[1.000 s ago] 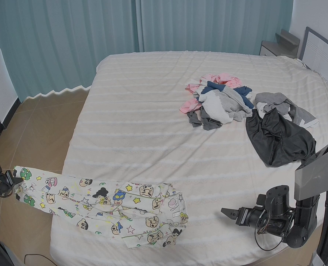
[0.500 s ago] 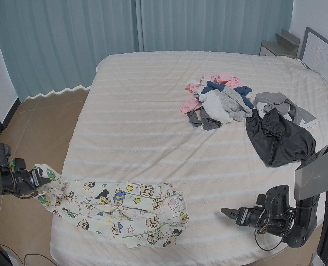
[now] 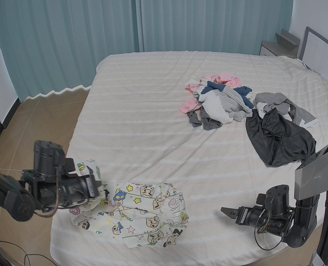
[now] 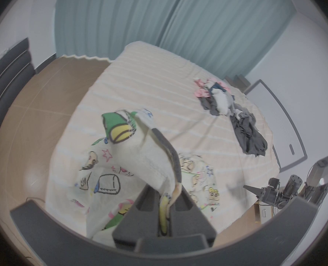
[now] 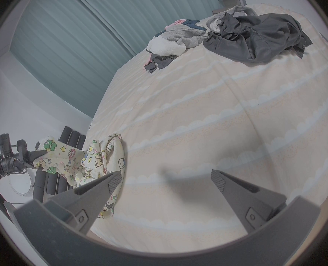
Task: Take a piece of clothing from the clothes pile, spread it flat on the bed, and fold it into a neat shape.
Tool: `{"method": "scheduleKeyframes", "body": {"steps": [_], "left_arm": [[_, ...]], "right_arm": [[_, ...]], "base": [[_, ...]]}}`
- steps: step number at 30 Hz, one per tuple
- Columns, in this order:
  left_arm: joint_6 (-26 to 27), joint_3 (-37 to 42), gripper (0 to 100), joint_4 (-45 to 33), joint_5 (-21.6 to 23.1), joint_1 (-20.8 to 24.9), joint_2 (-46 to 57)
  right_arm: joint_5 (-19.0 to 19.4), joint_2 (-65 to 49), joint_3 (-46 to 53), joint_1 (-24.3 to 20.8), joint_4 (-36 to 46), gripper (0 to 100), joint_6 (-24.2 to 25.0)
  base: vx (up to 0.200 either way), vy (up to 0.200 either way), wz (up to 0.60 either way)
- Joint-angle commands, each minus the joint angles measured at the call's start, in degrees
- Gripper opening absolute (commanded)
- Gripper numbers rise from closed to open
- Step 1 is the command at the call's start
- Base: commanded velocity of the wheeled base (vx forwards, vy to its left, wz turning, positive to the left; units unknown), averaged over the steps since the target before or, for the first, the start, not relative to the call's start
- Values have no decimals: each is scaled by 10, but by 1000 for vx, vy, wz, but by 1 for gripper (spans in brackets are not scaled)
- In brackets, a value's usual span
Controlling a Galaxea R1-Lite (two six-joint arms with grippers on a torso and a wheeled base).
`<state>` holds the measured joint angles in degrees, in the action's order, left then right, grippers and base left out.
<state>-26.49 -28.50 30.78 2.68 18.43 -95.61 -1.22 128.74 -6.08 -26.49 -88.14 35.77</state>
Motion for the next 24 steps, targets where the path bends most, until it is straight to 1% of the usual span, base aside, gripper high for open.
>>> {"method": "scheduleKeyframes", "body": {"steps": [1,5,8,16,19,21,24], "left_arm": [[-54,-17,0,123,-107,145,-156],[-95,-27,0,136,-107,185,-175],[-115,-36,0,135,-108,204,-175],[-118,-48,0,136,-107,213,-187],[-131,-53,0,136,-107,214,-188],[-152,-64,0,136,-108,219,-188],[-157,-65,0,136,-108,226,-188]], "right_arm": [[0,-2,-2,0,0,100,0],[0,-2,-2,0,0,100,0],[0,0,-3,0,0,100,0],[0,0,-2,-1,0,100,0],[0,0,-3,-1,0,100,0],[0,0,-3,-1,0,100,0],[0,0,-3,-1,0,100,0]], "base": [[0,0,0],[0,0,0],[0,0,0],[0,0,0],[0,0,0],[0,0,0],[0,0,0]]}}
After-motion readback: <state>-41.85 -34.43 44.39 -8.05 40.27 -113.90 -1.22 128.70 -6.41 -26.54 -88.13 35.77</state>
